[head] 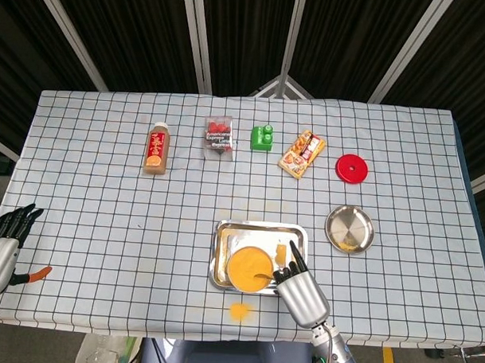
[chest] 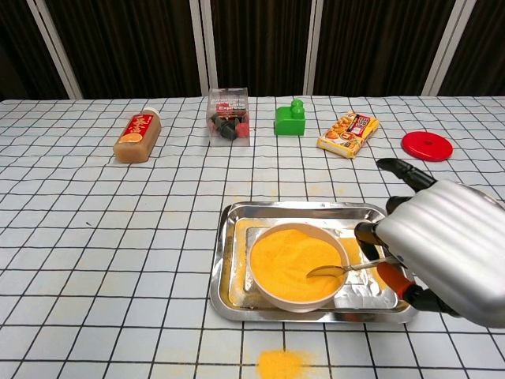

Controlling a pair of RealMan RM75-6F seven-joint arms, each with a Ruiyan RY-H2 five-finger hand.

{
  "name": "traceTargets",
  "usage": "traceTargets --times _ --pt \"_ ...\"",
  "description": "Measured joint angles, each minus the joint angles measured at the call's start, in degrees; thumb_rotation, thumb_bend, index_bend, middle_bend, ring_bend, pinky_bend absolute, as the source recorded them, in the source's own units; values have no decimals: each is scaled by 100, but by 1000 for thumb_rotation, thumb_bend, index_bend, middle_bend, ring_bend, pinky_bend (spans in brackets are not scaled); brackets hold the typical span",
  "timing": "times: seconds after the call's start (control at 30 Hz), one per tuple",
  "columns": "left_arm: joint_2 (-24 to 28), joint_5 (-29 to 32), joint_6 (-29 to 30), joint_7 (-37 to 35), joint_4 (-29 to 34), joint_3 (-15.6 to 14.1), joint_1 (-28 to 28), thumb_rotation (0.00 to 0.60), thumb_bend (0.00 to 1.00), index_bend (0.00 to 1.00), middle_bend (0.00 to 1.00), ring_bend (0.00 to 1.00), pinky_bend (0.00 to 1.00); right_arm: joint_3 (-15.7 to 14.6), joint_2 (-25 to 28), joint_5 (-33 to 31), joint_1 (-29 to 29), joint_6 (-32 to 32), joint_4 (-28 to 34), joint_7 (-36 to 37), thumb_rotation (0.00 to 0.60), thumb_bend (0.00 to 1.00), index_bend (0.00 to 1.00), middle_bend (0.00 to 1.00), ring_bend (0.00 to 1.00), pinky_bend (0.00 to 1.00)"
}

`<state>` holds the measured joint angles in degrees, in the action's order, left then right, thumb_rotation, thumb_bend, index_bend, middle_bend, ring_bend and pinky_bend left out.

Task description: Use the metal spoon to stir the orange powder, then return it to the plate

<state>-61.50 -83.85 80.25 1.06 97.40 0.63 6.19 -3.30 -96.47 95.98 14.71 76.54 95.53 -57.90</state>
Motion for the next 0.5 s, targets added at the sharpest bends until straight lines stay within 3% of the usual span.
traceTargets --times 0.5 --pt "3 19 -20 -4 3 2 5 600 0 0 0 0 0 122 -189 -13 5 -70 -317 238 600 753 946 792 467 0"
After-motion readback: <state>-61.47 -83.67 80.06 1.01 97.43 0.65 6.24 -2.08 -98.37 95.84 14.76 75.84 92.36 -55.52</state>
